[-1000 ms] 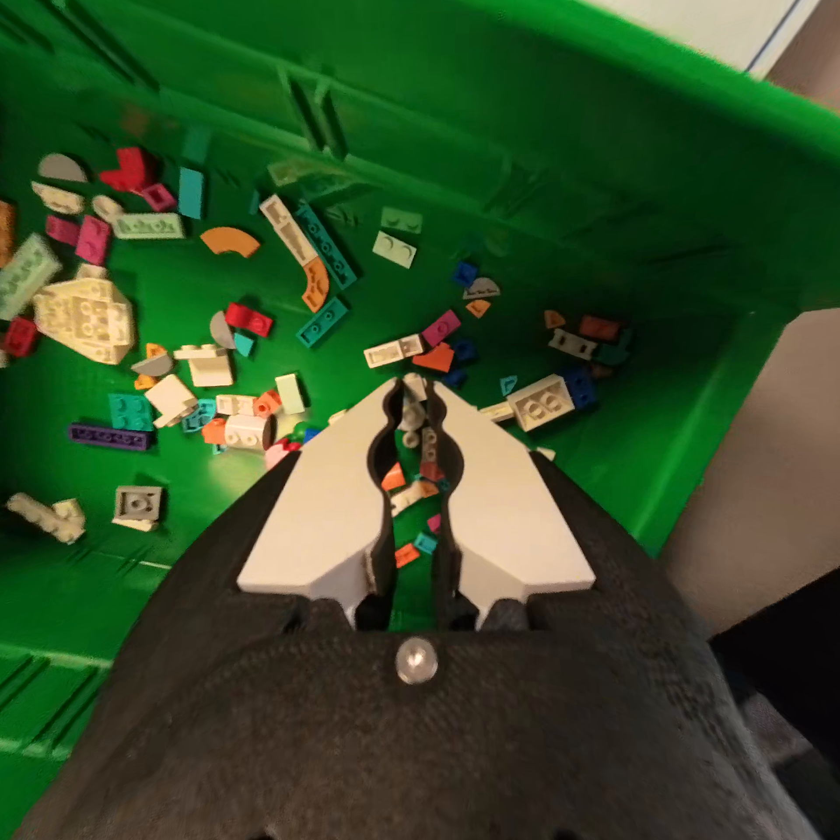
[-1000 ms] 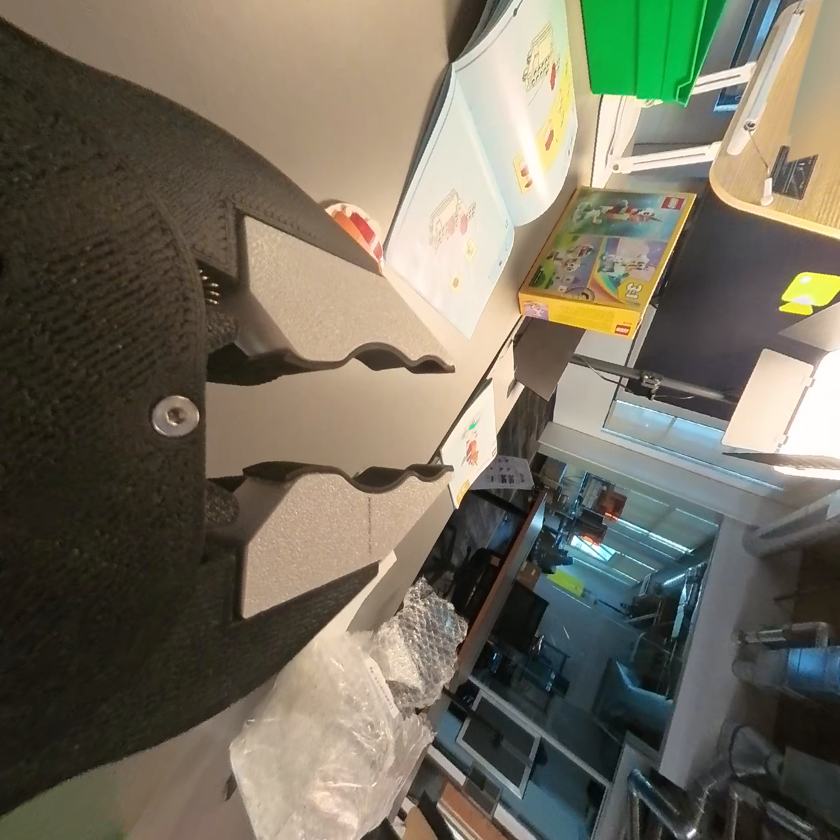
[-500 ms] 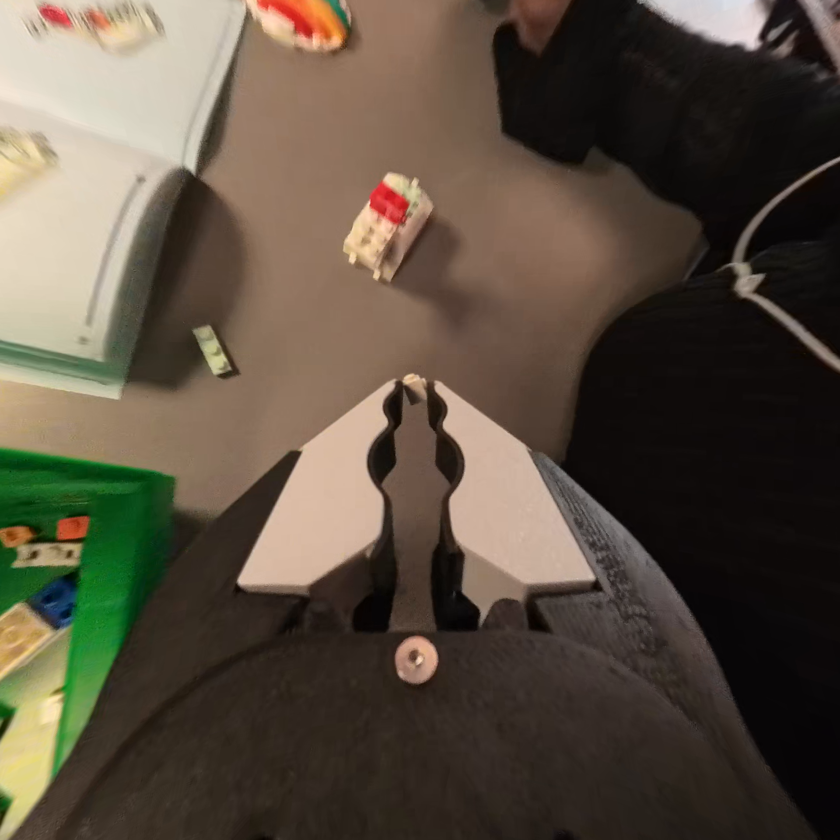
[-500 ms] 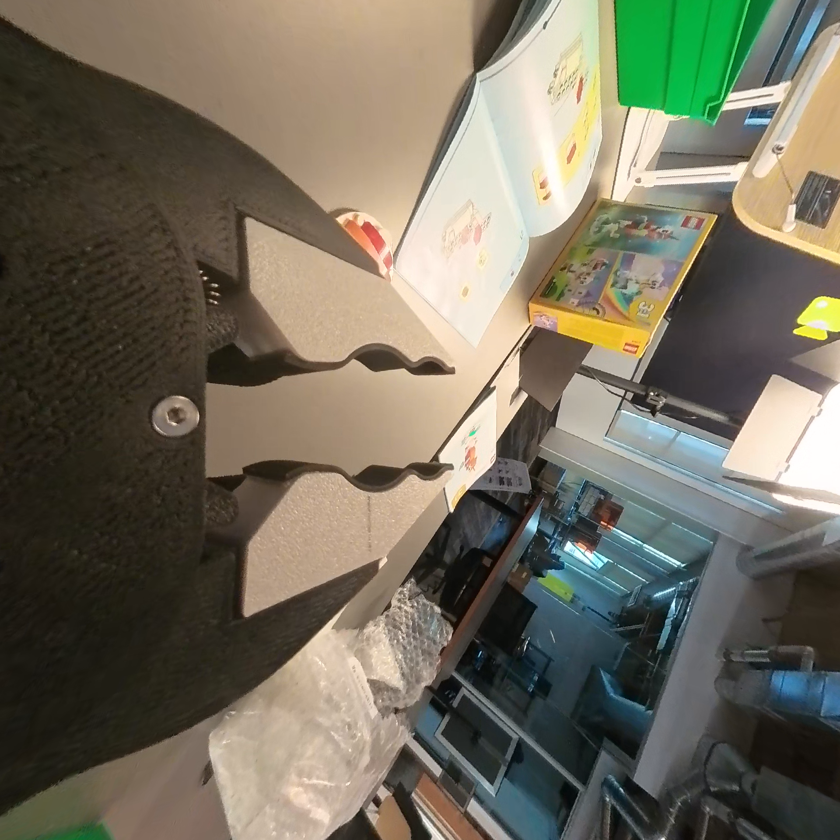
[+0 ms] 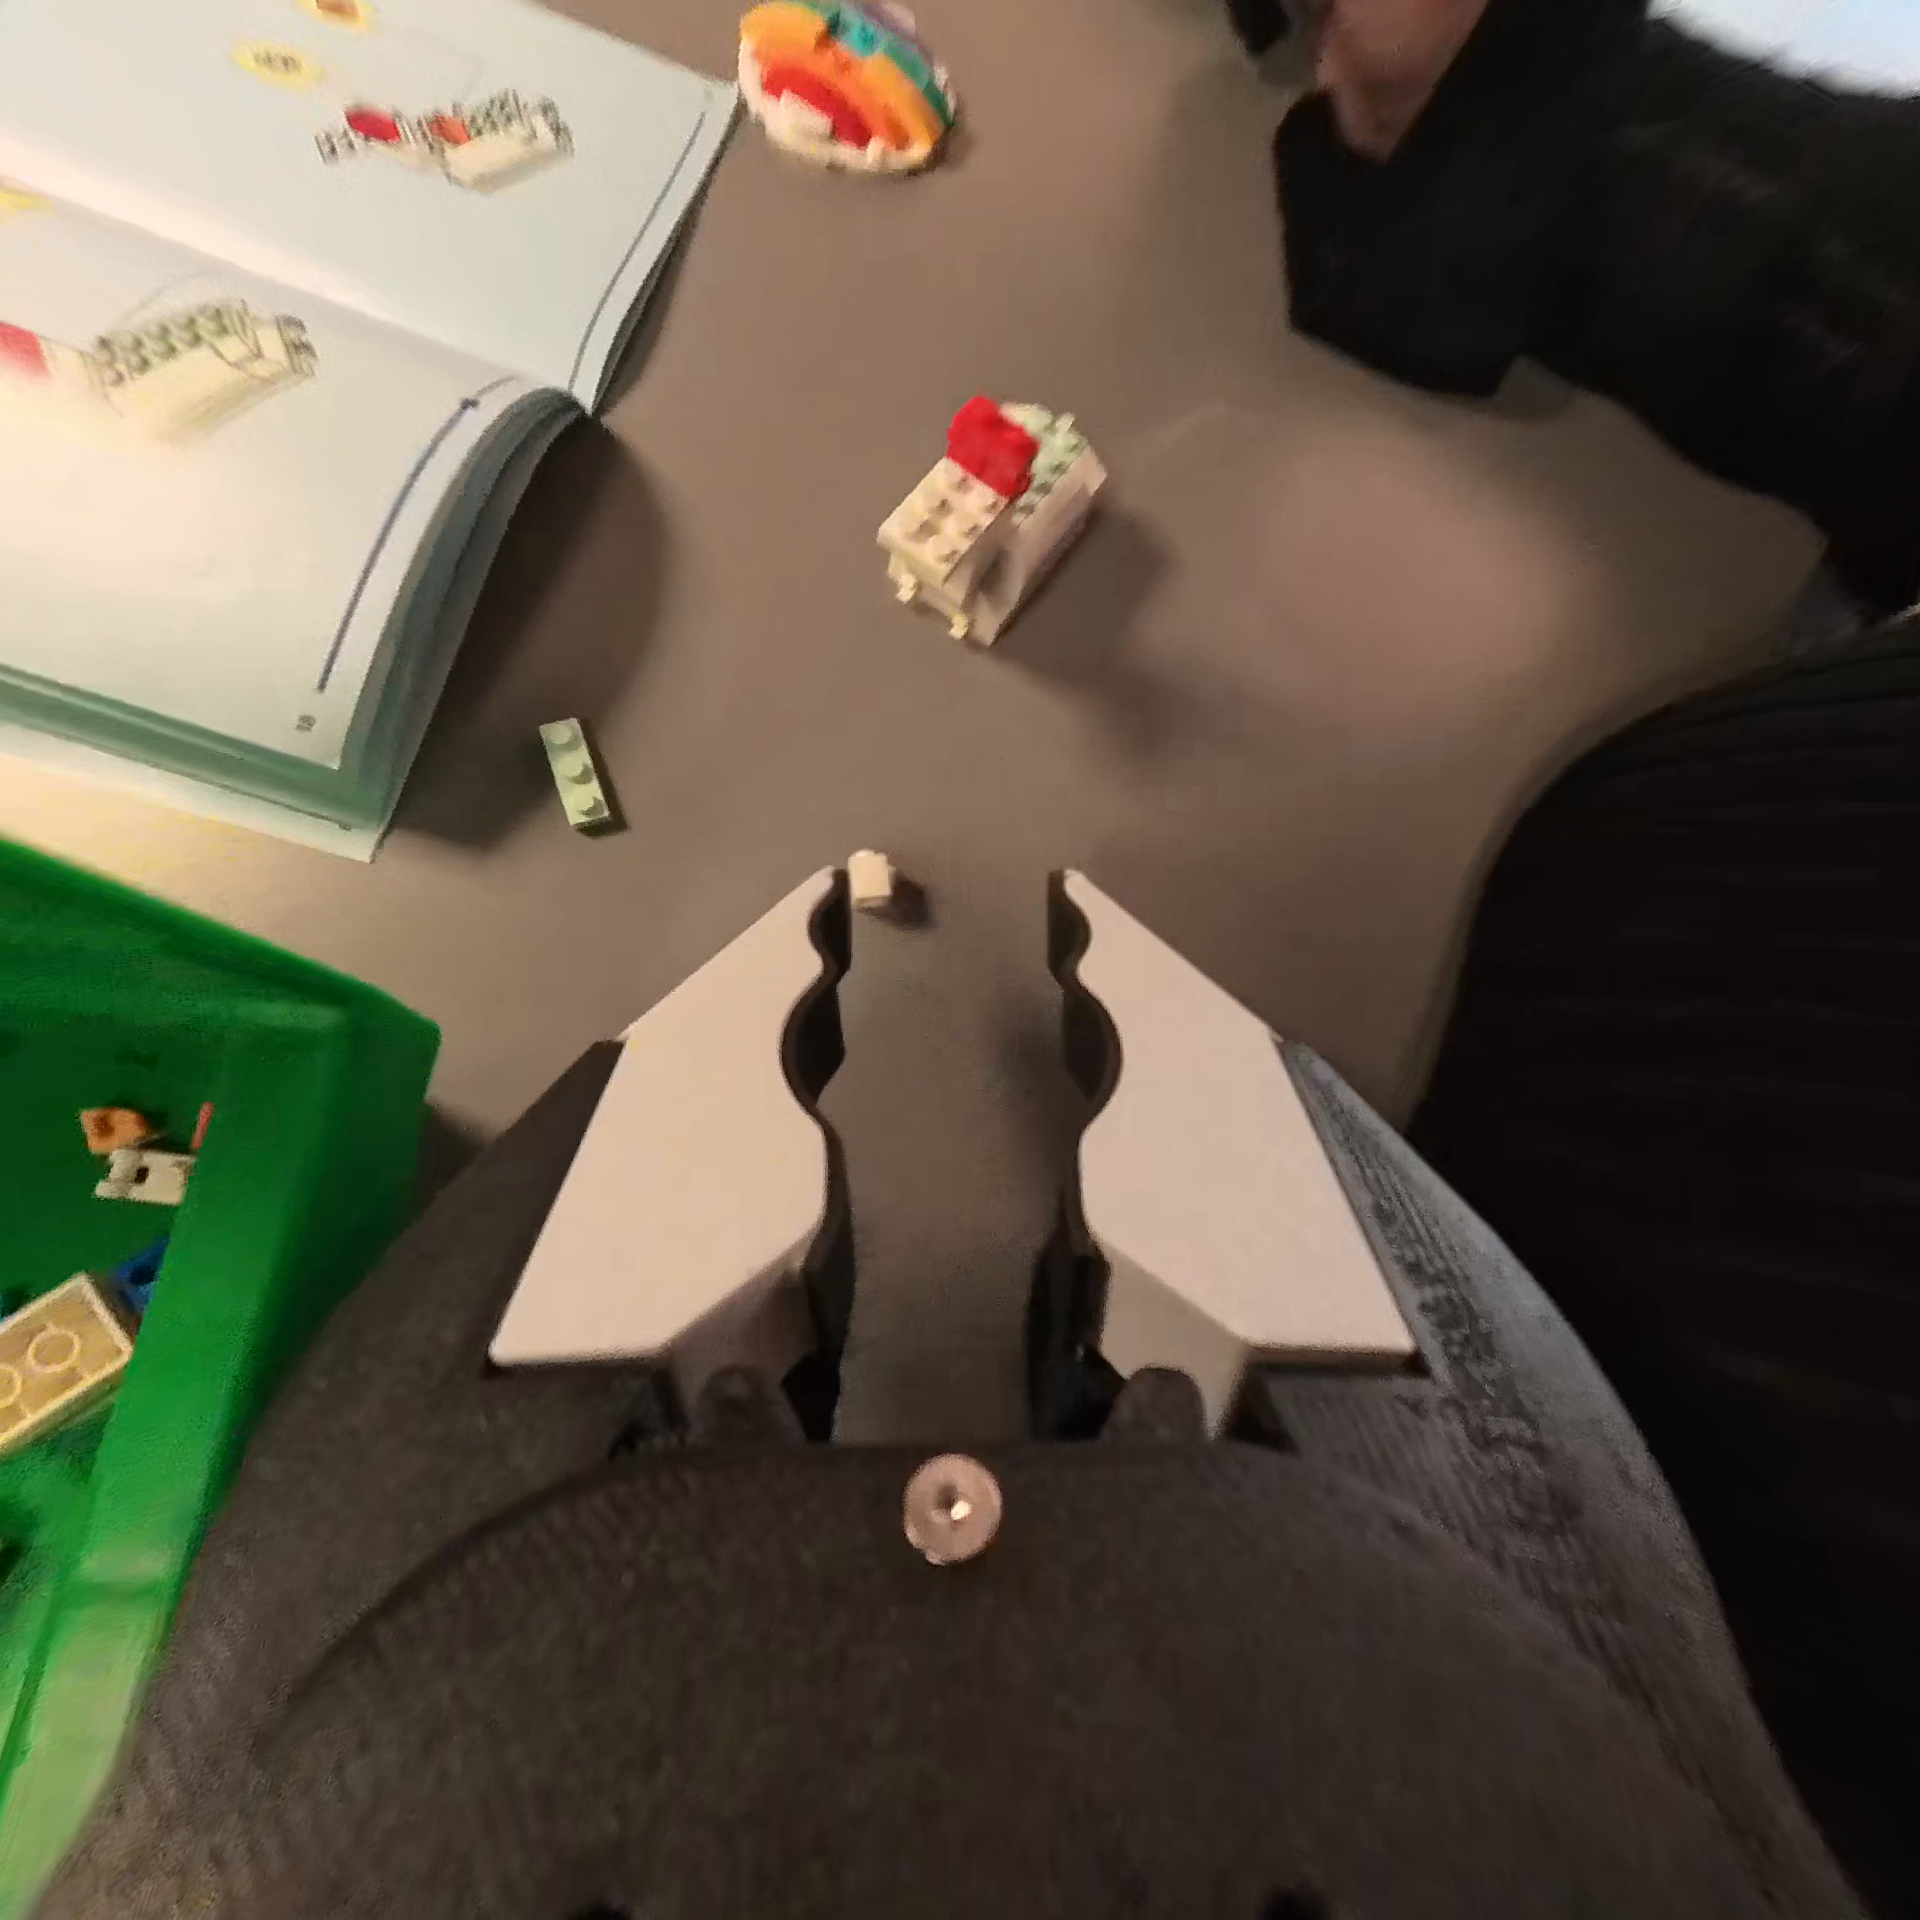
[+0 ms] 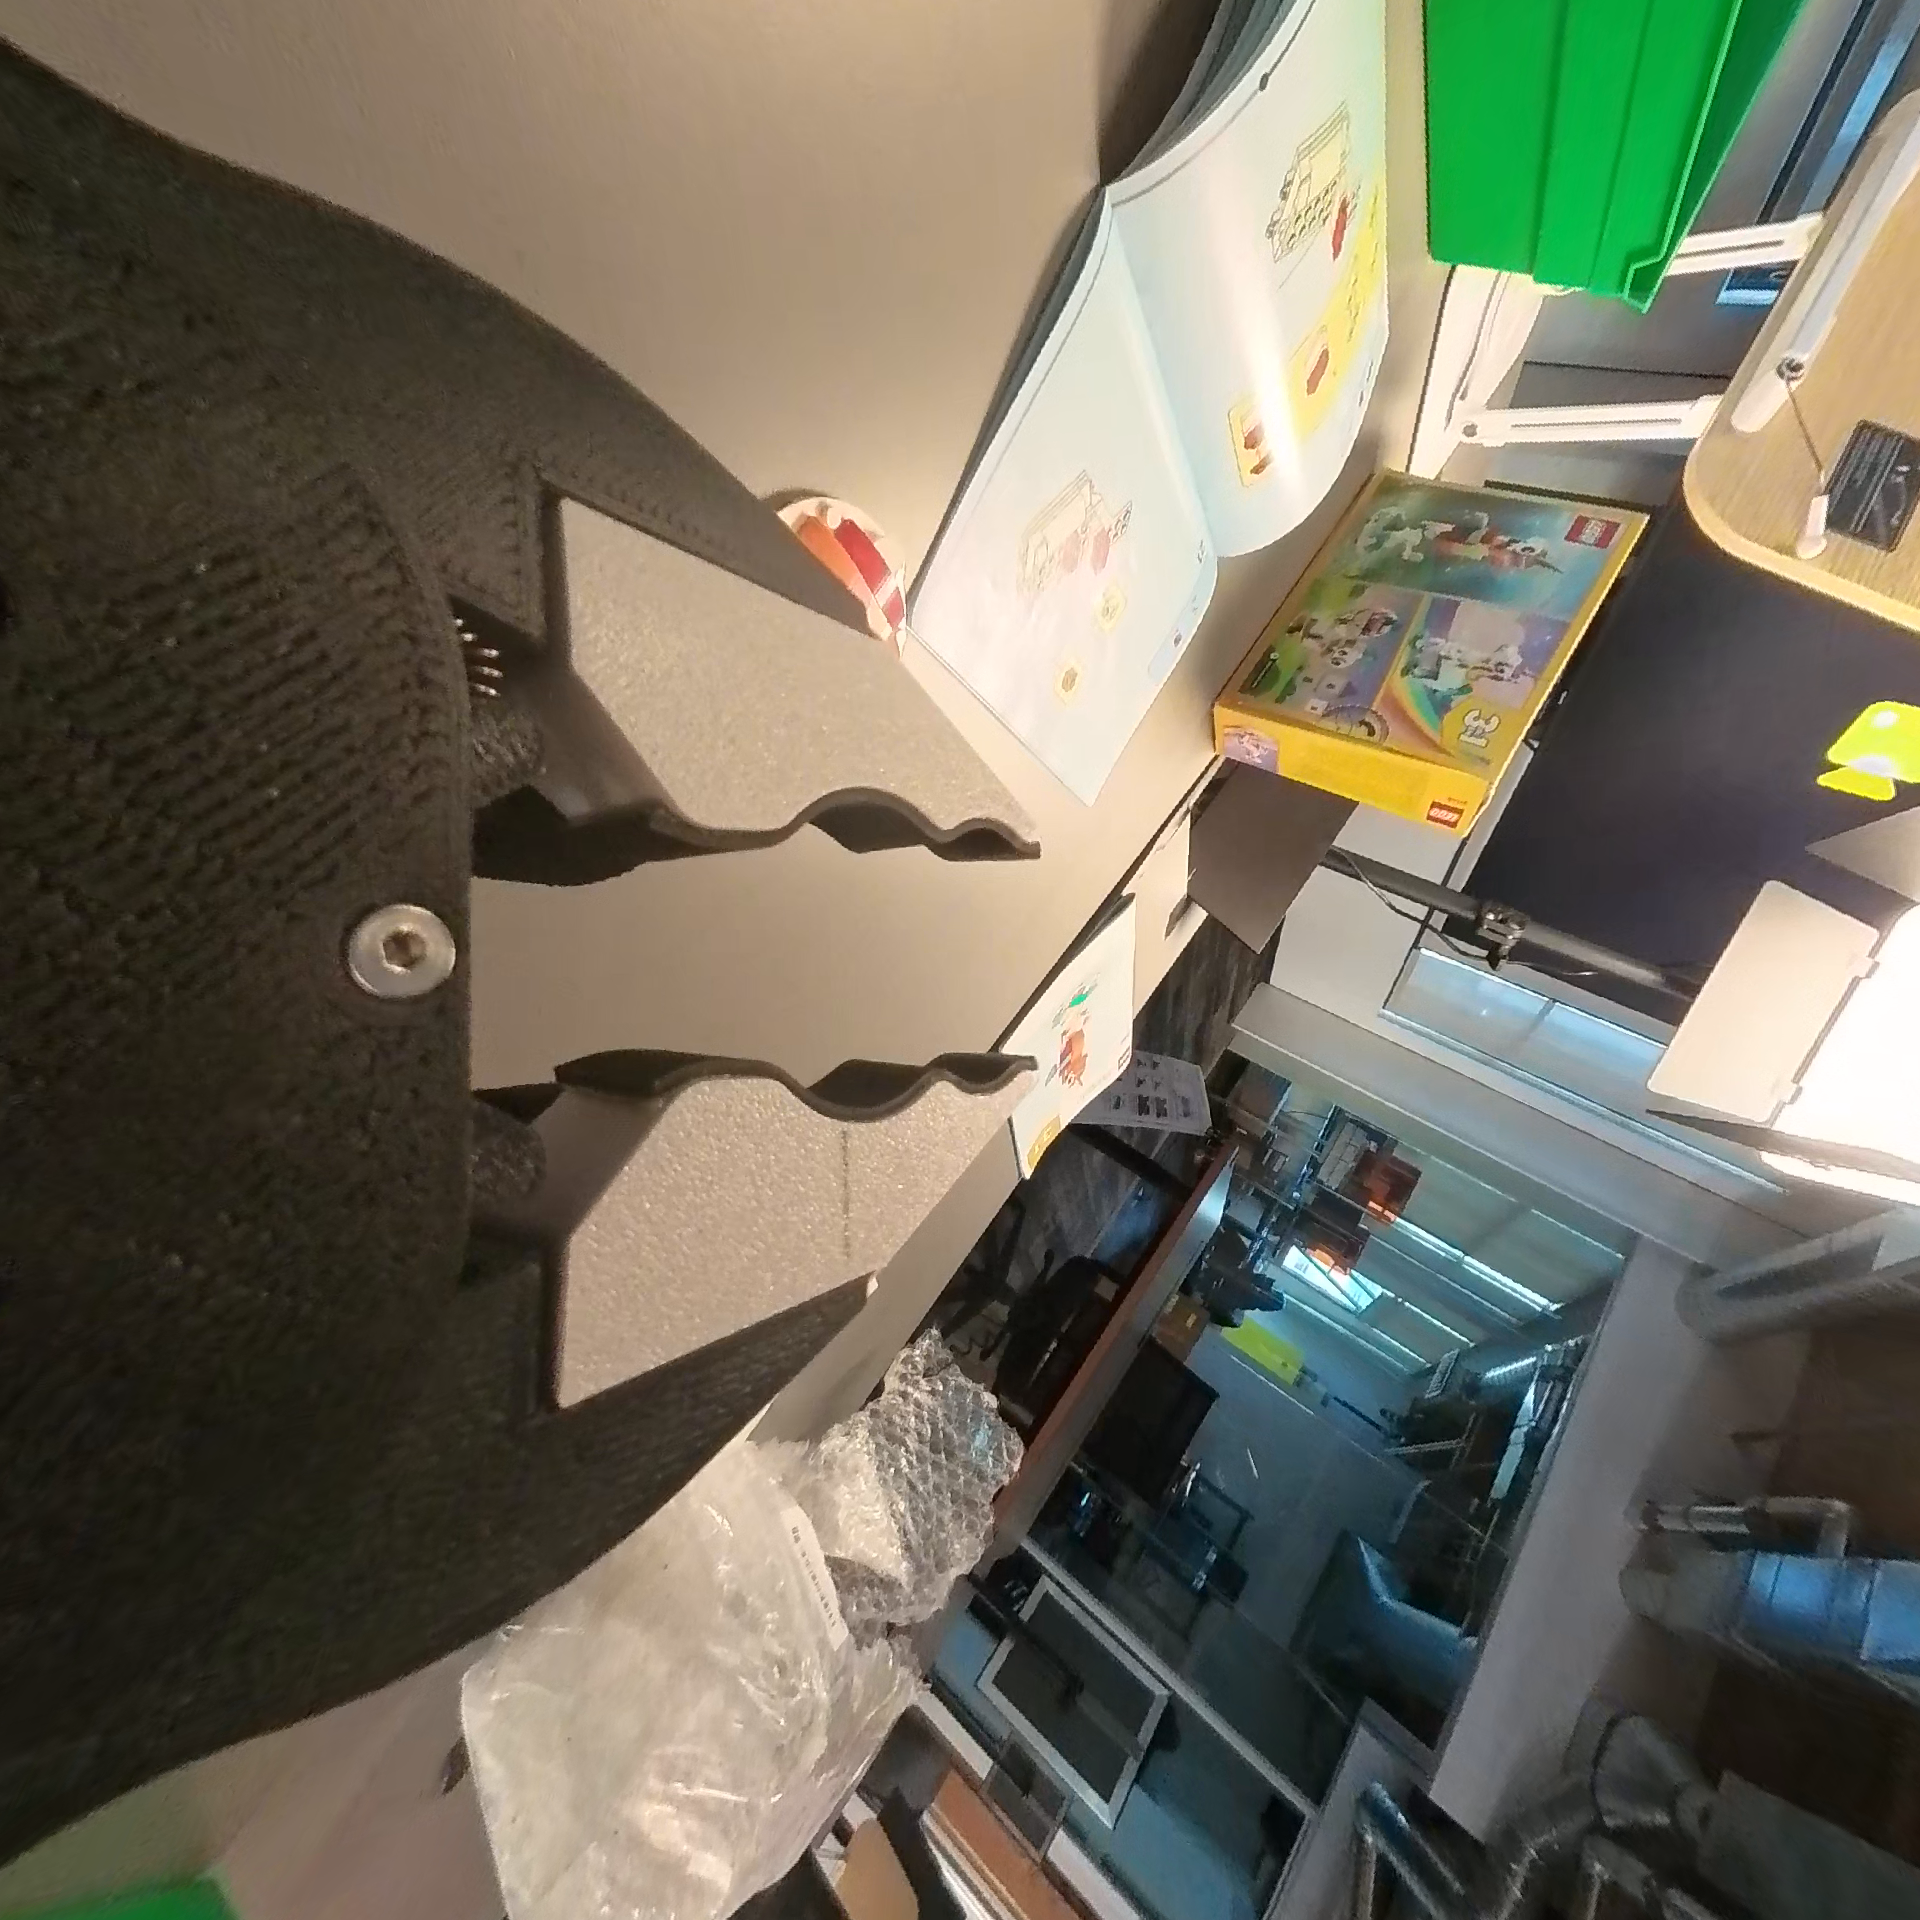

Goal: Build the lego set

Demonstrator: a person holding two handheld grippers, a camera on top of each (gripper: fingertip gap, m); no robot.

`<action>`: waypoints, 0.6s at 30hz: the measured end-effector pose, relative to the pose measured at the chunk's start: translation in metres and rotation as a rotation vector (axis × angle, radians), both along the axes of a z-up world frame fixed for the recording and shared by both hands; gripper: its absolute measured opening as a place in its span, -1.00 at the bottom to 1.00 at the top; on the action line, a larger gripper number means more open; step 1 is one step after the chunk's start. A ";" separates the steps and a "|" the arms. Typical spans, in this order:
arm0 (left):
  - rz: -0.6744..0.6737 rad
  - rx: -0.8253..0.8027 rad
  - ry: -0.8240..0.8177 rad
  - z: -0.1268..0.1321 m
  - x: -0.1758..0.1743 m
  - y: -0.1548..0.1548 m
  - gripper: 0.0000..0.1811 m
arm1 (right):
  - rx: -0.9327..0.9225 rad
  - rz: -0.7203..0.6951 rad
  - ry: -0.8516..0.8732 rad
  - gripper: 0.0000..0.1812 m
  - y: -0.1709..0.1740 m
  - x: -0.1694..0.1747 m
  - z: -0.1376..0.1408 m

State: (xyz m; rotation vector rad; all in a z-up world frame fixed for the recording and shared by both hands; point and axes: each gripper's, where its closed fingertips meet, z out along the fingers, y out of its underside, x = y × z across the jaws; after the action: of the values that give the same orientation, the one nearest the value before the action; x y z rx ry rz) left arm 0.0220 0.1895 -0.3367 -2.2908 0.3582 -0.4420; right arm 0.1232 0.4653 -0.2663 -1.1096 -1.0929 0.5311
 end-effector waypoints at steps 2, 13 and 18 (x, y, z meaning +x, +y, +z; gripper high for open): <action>0.018 0.099 -0.052 0.023 -0.004 -0.007 -0.60 | -0.003 -0.003 0.004 -0.61 0.001 0.000 0.000; 0.553 0.486 0.195 0.111 -0.163 -0.064 -0.67 | -0.002 -0.059 0.003 -0.61 0.010 0.004 0.000; 0.491 0.303 0.263 0.100 -0.185 -0.057 -0.65 | -0.009 -0.074 0.003 -0.61 0.013 0.005 -0.001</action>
State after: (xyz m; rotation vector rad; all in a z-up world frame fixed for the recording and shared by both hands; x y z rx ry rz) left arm -0.1632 0.1326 -0.2369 -2.0445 -0.0205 0.1544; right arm 0.1284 0.4782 -0.2670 -1.1522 -1.0433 0.4796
